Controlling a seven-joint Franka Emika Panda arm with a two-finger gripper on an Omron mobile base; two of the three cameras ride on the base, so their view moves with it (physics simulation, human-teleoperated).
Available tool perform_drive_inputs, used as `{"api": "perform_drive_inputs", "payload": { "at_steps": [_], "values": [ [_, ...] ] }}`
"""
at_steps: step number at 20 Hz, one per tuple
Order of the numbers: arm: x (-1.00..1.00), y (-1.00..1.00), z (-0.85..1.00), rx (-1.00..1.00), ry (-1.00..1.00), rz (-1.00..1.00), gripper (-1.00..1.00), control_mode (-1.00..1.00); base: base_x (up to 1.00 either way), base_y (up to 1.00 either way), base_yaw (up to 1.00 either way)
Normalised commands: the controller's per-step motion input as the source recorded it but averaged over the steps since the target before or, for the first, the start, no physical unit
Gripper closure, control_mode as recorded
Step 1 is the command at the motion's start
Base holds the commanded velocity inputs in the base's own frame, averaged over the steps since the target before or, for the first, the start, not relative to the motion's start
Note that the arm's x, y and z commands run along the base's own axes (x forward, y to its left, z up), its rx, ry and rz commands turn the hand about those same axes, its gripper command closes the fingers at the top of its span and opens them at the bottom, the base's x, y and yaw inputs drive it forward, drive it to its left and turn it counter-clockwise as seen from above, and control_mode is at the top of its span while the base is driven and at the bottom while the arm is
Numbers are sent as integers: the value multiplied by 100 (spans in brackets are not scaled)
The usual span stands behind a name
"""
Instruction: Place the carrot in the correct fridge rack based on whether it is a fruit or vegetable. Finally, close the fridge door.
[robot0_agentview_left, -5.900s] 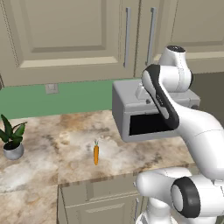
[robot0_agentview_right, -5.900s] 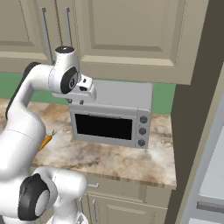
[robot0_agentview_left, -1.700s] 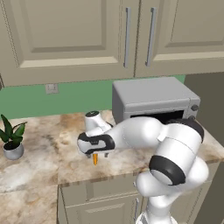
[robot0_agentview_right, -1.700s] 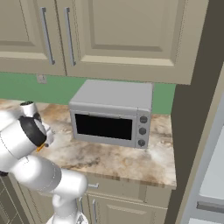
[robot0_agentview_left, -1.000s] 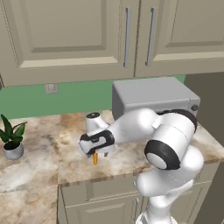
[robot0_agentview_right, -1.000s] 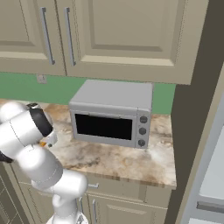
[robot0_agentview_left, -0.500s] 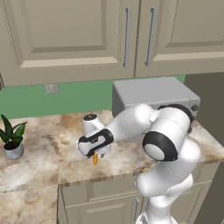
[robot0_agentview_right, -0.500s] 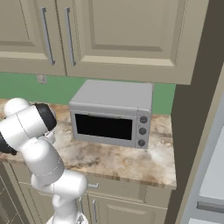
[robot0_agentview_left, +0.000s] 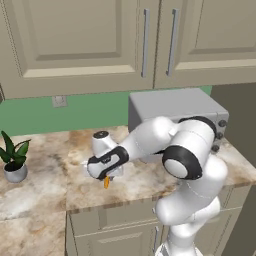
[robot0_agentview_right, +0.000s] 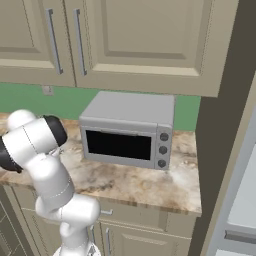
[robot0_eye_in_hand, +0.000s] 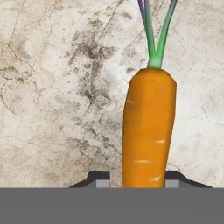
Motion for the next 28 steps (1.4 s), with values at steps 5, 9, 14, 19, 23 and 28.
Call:
{"api": "perform_drive_inputs", "payload": {
  "at_steps": [5,9,14,19,23,28],
  "values": [
    [-31,-10,5,1,-9,0,100,-100,0,0,0],
    [-77,-8,87,0,-27,0,100,-100,0,0,0],
    [-77,-31,100,0,-28,0,100,-100,0,0,0],
    [-67,-65,100,0,-17,-3,100,-100,0,0,0],
    [-35,-70,100,0,-1,-4,100,-100,0,0,0],
    [-9,-70,94,0,0,-9,100,-100,0,0,0]
  ]
}}
